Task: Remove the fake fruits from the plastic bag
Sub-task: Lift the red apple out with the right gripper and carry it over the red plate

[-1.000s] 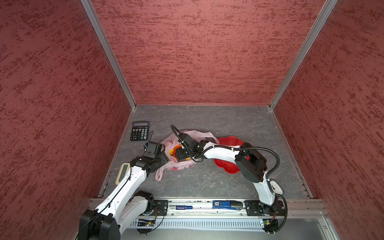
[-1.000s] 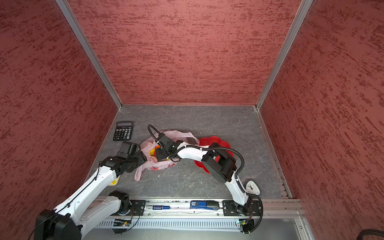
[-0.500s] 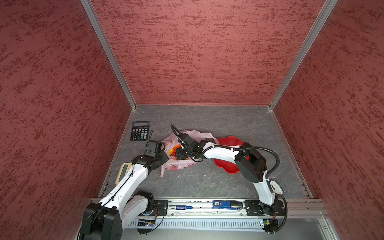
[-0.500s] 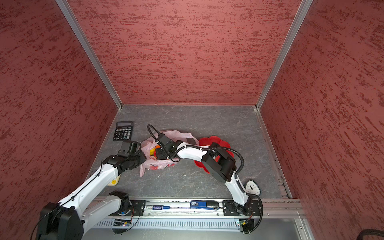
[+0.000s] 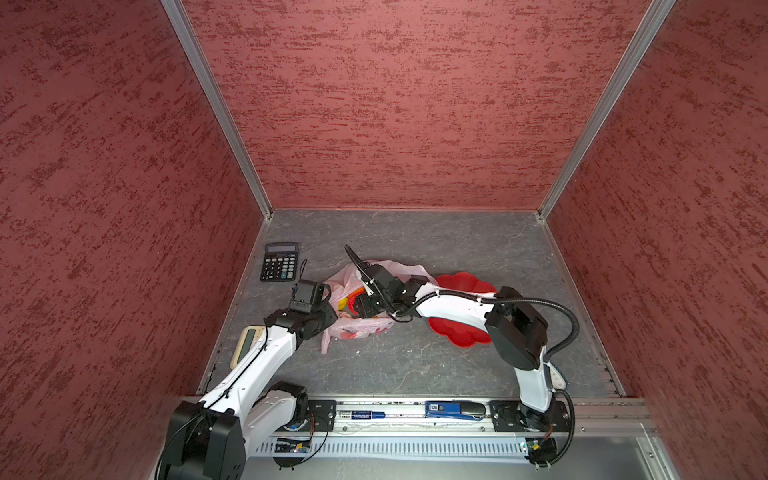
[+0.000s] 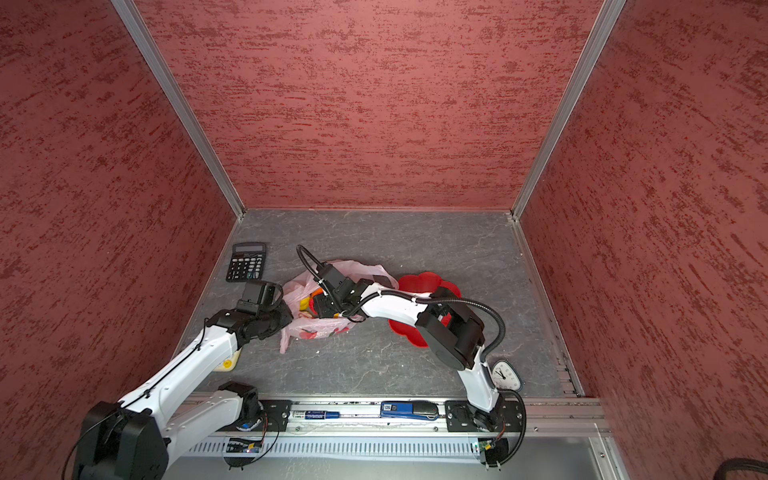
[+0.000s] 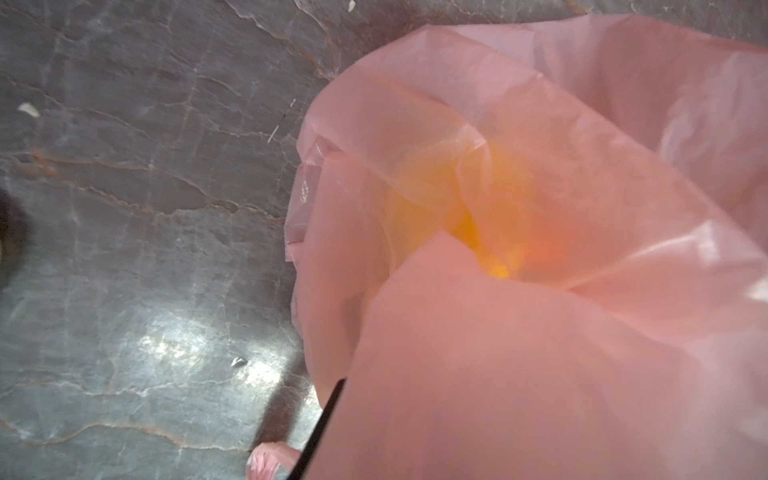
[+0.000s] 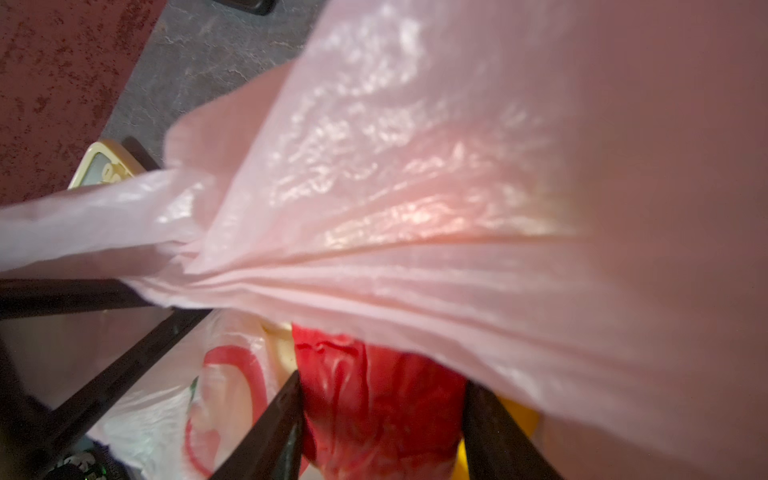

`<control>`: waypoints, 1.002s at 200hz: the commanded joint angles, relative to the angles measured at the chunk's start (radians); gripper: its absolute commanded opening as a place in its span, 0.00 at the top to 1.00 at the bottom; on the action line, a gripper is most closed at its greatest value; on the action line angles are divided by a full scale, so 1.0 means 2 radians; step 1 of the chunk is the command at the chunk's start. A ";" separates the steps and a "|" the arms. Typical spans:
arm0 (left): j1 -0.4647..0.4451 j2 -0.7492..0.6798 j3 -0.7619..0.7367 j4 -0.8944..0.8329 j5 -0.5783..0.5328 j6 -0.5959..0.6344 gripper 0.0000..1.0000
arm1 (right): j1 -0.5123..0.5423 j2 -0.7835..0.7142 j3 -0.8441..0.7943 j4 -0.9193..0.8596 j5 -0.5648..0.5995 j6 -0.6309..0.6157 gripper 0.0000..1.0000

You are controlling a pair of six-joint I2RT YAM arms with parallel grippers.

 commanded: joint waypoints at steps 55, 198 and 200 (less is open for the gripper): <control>0.005 0.019 0.027 0.015 -0.004 0.013 0.74 | -0.003 -0.080 -0.034 -0.010 0.005 -0.021 0.84; 0.006 0.025 0.028 0.034 0.009 0.014 0.74 | -0.047 -0.261 -0.144 -0.058 0.050 0.010 0.87; 0.006 0.025 0.028 0.034 0.008 0.014 0.74 | -0.050 -0.264 -0.145 -0.059 0.052 0.011 0.87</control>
